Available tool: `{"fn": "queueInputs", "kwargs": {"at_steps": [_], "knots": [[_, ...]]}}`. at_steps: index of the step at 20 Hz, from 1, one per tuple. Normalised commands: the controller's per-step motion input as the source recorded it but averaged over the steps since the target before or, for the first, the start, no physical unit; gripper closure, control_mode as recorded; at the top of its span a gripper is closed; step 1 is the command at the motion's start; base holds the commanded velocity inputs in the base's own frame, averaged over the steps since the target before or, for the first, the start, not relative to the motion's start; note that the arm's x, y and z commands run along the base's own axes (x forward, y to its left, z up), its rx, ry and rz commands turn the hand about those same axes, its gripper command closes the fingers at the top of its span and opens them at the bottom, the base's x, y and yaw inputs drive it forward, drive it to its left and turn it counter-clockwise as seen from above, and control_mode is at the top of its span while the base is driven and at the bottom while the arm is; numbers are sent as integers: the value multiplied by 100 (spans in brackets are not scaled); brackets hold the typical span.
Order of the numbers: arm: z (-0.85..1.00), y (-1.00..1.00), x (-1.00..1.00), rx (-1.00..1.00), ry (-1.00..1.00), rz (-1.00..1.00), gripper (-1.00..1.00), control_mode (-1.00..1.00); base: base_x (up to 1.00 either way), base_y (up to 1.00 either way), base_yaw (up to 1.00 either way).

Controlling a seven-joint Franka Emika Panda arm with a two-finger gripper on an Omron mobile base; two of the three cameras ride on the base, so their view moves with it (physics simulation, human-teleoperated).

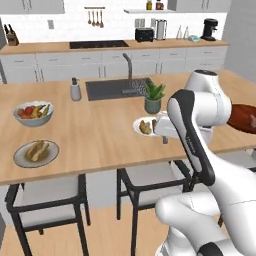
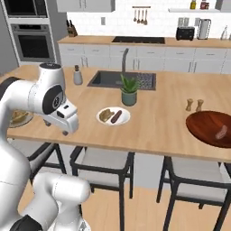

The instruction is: Place one bun and one sausage from the bowl on each plate.

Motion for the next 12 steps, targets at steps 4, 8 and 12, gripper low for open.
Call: {"fn": "queueInputs", "kwargs": {"at_steps": [4, 8, 12], "knots": [[0, 0, 0, 0, 0, 0, -100, 100, 11, -100, 0], [0, 0, 0, 0, 0, 0, -100, 100, 18, -100, 0], [0, 0, 0, 0, 0, 0, -100, 100, 34, -100, 0]]}}
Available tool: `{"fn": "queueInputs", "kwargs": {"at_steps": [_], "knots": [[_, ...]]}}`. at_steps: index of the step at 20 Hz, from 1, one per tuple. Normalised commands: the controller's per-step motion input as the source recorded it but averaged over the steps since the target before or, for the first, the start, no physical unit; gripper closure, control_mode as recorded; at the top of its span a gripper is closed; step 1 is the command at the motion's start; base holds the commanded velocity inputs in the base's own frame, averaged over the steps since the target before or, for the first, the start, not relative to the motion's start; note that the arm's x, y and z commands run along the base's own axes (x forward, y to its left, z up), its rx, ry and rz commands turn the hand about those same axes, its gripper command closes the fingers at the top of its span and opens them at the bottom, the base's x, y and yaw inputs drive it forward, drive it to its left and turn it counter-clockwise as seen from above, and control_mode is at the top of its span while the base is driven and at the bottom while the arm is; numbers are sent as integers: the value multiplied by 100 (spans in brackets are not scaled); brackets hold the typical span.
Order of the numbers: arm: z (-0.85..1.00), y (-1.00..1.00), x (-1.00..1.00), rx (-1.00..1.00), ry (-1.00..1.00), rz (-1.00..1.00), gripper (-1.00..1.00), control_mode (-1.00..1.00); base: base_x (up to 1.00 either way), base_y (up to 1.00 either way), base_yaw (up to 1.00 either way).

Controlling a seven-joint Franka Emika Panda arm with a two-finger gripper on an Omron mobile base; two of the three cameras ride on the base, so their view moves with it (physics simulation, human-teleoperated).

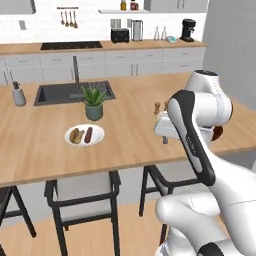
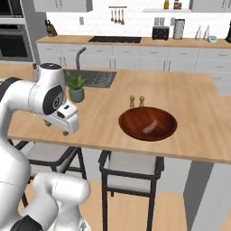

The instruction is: Place one bun and one sausage from the bowl on each plate.

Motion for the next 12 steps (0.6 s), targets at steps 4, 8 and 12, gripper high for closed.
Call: {"fn": "queueInputs", "kwargs": {"at_steps": [4, 8, 12], "knots": [[0, 0, 0, 0, 0, 0, -100, 100, 62, -100, 0], [0, -25, 17, 3, 0, 0, -100, -100, 71, -75, 0], [-12, -100, 54, 4, 6, -5, -100, -100, 0, 0, 0]]}}
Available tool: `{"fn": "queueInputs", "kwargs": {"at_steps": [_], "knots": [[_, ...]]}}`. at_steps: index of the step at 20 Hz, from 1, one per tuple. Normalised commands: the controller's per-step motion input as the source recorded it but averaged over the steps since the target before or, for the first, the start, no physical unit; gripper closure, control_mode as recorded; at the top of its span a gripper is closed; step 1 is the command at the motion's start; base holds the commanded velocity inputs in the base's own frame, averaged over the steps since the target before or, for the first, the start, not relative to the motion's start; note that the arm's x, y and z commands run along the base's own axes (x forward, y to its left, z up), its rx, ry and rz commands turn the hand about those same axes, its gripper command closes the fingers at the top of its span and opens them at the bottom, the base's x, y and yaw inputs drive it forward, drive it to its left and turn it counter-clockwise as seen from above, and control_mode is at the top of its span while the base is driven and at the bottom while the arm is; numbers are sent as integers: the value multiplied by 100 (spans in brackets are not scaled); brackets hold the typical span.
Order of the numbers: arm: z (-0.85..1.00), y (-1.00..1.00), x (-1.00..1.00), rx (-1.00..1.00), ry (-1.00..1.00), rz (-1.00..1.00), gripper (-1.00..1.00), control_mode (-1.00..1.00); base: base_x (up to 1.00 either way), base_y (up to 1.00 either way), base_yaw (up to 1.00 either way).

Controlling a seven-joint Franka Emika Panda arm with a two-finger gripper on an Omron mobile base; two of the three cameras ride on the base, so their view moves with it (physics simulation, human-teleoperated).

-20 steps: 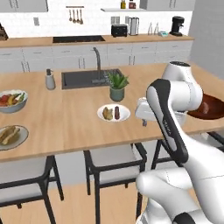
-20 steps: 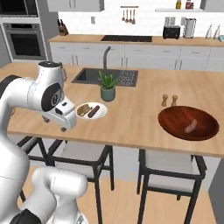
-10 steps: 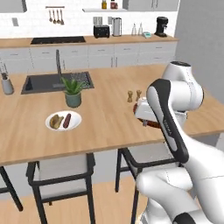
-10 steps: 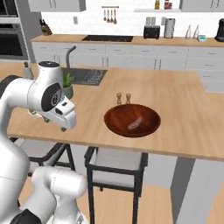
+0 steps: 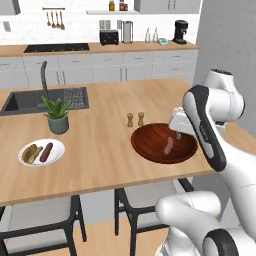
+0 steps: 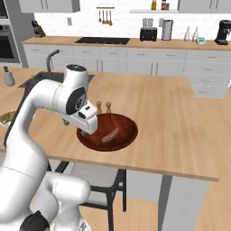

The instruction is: Place one bun and one sausage from the bowl on each plate.

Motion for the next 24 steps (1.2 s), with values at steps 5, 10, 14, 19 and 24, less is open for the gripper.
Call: {"fn": "queueInputs", "kwargs": {"at_steps": [5, 10, 14, 19, 24], "knots": [[-69, -70, 84, -1, 7, -4, -100, -100, 0, 0, 0], [-82, 1, 86, -12, 1, -2, -100, -100, 0, 0, 0], [-52, 3, 80, -10, 0, -1, -100, -100, 0, 0, 0], [-55, 0, 66, -3, 0, -6, -100, -100, 0, 0, 0], [-62, 0, 52, 0, 0, -8, -100, -100, 0, 0, 0]]}}
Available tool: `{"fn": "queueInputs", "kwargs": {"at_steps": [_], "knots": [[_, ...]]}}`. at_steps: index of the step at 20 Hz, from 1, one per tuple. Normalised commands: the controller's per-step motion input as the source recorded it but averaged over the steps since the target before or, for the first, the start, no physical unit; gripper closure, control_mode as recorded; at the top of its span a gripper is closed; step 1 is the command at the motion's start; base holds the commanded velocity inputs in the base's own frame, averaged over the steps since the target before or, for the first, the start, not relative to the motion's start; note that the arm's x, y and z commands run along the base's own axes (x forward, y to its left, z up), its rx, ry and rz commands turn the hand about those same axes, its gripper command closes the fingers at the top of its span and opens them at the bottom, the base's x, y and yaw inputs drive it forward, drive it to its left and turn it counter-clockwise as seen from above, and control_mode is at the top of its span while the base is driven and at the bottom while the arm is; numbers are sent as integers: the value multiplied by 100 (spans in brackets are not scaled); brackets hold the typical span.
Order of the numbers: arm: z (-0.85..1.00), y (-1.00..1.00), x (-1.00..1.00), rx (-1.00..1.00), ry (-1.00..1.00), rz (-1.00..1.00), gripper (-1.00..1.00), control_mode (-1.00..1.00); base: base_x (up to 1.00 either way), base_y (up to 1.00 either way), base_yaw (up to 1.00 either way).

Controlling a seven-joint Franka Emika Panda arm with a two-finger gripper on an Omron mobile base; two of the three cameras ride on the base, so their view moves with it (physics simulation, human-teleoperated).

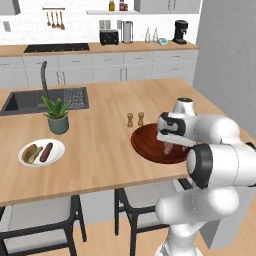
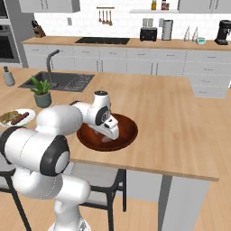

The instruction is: Place one bun and one sausage from the bowl on each plate.

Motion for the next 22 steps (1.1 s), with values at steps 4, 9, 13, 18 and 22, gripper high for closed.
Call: {"fn": "queueInputs", "kwargs": {"at_steps": [4, 9, 13, 18, 22], "knots": [[-59, 0, 33, 0, -6, -9, -100, -100, 0, 0, 0], [-42, 0, 38, -2, -11, -6, -100, -100, 0, 0, 0], [-37, 0, 37, -5, -14, -4, -100, -100, 0, 0, 0], [-34, 0, 37, -5, -10, -2, -100, -100, 0, 0, 0], [-4, 4, 8, -1, -4, 0, 100, -100, 0, 0, 0]]}}
